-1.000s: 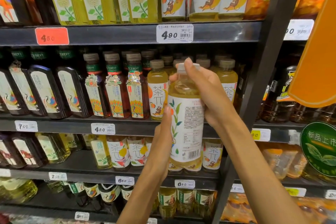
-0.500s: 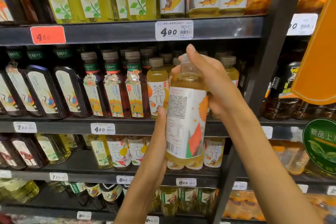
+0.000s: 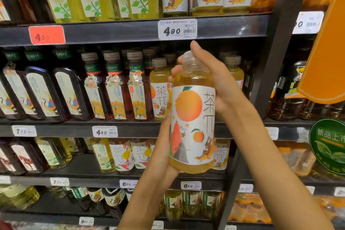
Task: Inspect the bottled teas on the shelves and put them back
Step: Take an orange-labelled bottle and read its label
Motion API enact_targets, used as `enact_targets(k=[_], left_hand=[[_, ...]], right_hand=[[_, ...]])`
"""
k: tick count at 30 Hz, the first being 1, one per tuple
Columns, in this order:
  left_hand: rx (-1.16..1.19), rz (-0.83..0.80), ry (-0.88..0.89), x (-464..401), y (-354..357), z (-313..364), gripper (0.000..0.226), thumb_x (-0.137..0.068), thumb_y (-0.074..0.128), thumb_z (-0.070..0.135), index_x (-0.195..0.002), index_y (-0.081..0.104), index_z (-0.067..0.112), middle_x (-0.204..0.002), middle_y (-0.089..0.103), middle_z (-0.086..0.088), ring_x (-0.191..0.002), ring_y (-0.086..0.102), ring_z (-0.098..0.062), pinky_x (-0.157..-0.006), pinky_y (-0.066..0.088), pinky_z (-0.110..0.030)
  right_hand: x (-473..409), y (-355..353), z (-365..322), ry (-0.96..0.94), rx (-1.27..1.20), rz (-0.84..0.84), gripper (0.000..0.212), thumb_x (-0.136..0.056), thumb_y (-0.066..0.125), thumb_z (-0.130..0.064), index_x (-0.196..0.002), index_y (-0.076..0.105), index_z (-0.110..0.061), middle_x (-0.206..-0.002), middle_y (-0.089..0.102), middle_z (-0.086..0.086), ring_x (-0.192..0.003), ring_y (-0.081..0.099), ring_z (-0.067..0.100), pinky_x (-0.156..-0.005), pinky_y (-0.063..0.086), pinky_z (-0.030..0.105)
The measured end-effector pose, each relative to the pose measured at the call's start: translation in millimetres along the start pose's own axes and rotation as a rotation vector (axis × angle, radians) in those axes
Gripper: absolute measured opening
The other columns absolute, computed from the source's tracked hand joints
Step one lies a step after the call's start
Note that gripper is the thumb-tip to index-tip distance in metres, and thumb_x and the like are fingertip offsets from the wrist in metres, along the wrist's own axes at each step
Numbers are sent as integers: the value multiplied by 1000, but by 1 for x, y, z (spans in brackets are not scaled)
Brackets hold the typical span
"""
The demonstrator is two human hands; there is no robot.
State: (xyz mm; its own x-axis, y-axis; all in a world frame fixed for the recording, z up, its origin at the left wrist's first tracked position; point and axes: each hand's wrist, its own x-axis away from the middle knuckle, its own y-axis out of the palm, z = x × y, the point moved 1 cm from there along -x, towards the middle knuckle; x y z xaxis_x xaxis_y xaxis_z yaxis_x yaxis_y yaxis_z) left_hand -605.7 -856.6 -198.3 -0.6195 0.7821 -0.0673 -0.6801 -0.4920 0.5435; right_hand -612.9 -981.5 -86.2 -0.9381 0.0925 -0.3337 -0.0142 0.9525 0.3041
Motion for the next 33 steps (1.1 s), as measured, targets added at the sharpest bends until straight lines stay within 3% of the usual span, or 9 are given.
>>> enact_targets(k=[2, 6, 11, 16, 19, 22, 25, 29, 33], left_hand=[[-155, 68, 123, 4, 0, 4, 64, -85, 42, 67, -134, 53, 27, -131, 61, -5, -121, 58, -23, -107, 41, -49], [-290, 56, 199, 4, 12, 8, 40, -73, 48, 67, -103, 69, 50, -119, 68, 13, -114, 61, -9, -99, 49, -32], [-243, 57, 243, -1, 15, 16, 67, -79, 47, 65, -137, 47, 33, -127, 64, 5, -117, 60, -15, -104, 44, -47], [-323, 71, 245, -6, 17, 22, 61, -82, 45, 64, -134, 50, 33, -129, 63, 6, -121, 58, -16, -108, 38, -50], [-500, 106, 313, -12, 19, 36, 60, -81, 43, 71, -128, 54, 35, -123, 65, 14, -116, 59, -6, -105, 43, -37], [-694, 160, 486, -22, 28, 59, 52, -78, 47, 64, -119, 55, 34, -107, 69, 20, -100, 62, 8, -82, 51, -10], [-791, 212, 676, -37, 39, 89, 51, -68, 55, 59, -113, 51, 34, -102, 65, 18, -92, 61, 11, -68, 46, -3], [-883, 214, 867, -54, 55, 133, 46, -78, 55, 53, -117, 49, 31, -104, 62, 23, -94, 60, 14, -71, 44, -1], [-930, 250, 1049, -72, 71, 170, 54, -89, 53, 46, -133, 45, 15, -124, 60, 5, -110, 57, 2, -87, 46, -8]], right_hand=[[-1, -4, -5, -86, 252, 120, 29, -88, 59, -46, -80, 74, -21, -84, 74, 4, -91, 69, 23, -93, 51, 41], [-5, -4, -13, -56, 353, 156, 33, -91, 56, -50, -89, 70, -20, -86, 76, 4, -86, 71, 18, -86, 56, 33], [-4, -3, -18, -22, 300, 83, 25, -94, 55, -39, -100, 66, -18, -94, 75, 6, -89, 71, 17, -81, 57, 28], [-7, 1, -25, -102, 340, 182, 24, -93, 60, -30, -100, 67, -8, -87, 74, 6, -80, 70, 17, -71, 58, 26], [-13, 7, -41, -206, 454, 202, 31, -93, 59, -36, -97, 68, -7, -81, 74, 1, -75, 69, 12, -67, 54, 23], [-23, 18, -63, -362, 510, 217, 29, -93, 59, -36, -98, 67, -8, -81, 73, -2, -76, 68, 7, -70, 52, 22], [-35, 28, -87, -500, 512, 217, 27, -95, 58, -32, -98, 66, -6, -88, 73, 4, -85, 69, 14, -83, 55, 31], [-55, 48, -124, -741, 547, 121, 17, -97, 56, -18, -102, 62, -3, -91, 70, 6, -85, 68, 9, -81, 55, 28], [-77, 65, -158, -937, 601, 129, 7, -96, 55, -7, -92, 61, -5, -83, 66, 0, -77, 65, 4, -73, 52, 22]])
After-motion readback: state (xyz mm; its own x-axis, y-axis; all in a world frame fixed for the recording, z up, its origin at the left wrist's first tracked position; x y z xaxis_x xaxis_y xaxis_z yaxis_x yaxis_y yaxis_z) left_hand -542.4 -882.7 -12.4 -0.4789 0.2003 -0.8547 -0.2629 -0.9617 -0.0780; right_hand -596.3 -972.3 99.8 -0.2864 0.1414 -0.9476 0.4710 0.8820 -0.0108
